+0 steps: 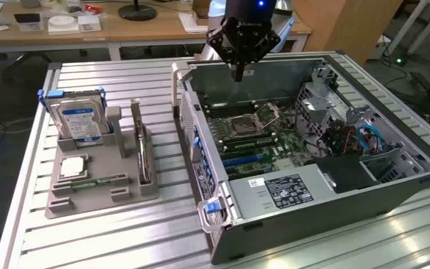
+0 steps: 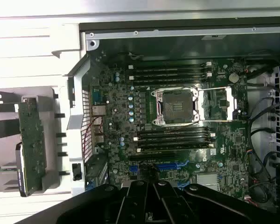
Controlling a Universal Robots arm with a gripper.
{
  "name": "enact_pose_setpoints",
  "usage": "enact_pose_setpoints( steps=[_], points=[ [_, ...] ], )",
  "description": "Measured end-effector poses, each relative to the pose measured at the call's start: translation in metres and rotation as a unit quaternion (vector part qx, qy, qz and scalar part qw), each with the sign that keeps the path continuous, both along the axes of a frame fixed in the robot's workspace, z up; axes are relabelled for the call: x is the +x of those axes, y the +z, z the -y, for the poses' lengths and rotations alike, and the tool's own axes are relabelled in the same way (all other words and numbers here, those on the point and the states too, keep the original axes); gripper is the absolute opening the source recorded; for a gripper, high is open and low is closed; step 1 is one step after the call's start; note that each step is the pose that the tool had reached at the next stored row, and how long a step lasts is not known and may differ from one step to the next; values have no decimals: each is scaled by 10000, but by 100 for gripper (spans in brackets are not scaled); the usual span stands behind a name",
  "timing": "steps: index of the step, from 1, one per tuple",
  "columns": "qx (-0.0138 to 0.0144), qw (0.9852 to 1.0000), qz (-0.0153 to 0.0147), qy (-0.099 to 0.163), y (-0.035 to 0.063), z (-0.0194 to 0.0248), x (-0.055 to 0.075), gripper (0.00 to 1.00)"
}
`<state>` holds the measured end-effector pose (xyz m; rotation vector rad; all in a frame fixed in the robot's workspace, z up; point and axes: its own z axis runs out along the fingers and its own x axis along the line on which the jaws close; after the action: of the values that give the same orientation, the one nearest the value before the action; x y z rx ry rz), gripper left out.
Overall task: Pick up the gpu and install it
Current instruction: 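Reach for the gpu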
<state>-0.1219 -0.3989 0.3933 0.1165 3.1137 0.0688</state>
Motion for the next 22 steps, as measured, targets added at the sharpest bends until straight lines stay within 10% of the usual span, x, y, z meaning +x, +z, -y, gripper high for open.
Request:
enact_pose_setpoints(
  steps=[22],
  points=[
    [0,10000,0,0,-2,0,-173,11]
  ],
)
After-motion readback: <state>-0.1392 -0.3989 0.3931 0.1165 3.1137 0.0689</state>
